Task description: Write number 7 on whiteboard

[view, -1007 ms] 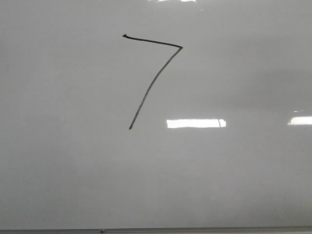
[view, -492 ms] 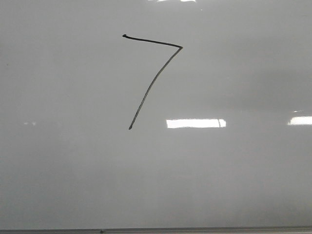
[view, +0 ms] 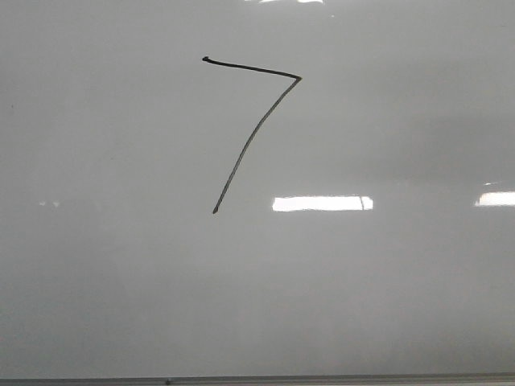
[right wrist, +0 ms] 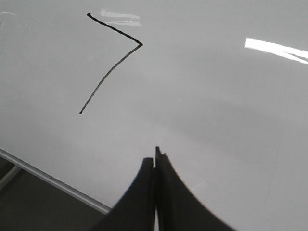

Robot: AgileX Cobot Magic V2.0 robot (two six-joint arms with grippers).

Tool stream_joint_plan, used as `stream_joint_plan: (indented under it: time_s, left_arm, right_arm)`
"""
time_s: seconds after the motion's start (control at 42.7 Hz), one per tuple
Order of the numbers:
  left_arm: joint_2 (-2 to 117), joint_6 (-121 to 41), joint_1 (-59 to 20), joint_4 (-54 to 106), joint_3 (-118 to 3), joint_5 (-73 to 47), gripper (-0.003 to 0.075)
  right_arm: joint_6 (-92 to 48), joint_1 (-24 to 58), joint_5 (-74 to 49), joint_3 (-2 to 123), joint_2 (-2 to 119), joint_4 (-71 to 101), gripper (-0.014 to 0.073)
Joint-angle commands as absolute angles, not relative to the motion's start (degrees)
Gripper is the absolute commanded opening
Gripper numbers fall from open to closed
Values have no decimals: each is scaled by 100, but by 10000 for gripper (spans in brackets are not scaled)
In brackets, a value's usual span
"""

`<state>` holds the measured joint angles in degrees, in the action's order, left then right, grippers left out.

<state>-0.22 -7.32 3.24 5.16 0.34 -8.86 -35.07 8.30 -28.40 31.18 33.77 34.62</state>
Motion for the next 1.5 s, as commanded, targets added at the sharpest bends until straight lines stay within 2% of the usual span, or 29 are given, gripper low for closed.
stream_joint_plan:
  time_s: [0.0, 0.281, 0.492, 0.609, 0.797, 0.984, 1.476]
  left_arm:
    - [-100, -678, 318, 527, 56, -457, -20]
    - [-100, -678, 330, 527, 56, -457, -20]
    - [-100, -678, 330, 527, 56, -457, -20]
    - [-100, -678, 330, 527, 56, -457, -20]
    - [-100, -678, 330, 527, 56, -457, -20]
    - [-100, -678, 330, 527, 56, -457, -20]
    - [-100, -678, 330, 527, 56, -457, -20]
  right_arm:
    - [-3515, 799, -2535, 3241, 3356, 3598, -68]
    - [-3348, 812, -1971, 3074, 3040, 2993, -68]
    - [-692, 329, -1146, 2022, 1862, 816, -68]
    - [80, 121, -1108, 1309, 1188, 252, -68]
    - [125, -123, -1113, 378, 391, 250, -68]
    - [125, -148, -1107, -21, -115, 278, -68]
    - [125, -148, -1070, -132, -164, 428, -68]
